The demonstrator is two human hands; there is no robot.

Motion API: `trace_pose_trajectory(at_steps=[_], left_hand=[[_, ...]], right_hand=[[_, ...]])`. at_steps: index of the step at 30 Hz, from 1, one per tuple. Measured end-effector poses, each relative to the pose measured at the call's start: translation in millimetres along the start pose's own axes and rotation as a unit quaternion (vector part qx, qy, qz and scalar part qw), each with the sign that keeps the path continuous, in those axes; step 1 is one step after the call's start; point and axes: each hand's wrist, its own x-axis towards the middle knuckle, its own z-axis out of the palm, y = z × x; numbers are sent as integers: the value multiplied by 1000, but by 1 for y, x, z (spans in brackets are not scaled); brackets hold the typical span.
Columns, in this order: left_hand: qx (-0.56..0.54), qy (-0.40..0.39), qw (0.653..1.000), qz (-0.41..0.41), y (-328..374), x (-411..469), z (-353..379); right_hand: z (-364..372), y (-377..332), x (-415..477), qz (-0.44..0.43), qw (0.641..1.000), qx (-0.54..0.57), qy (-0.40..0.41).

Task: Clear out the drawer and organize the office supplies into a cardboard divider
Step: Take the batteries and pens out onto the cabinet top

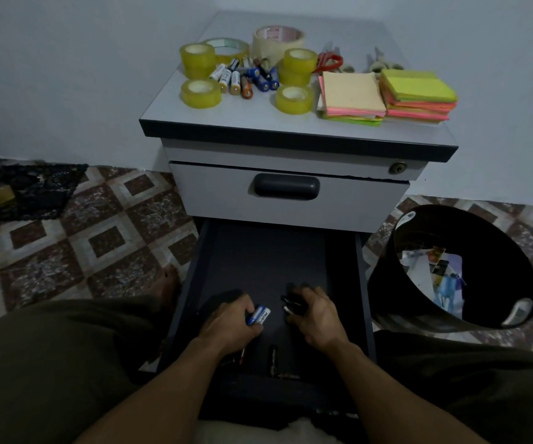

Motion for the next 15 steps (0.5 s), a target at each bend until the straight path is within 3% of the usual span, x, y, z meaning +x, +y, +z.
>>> trace_pose_trajectory(at_steps=[7,15], left_hand=[[34,70,997,5,2,5,-2],[-52,44,996,-54,10,9,3]], right_hand=[[4,3,6,18,1000,-12,10],[10,0,7,50,998,21,12]])
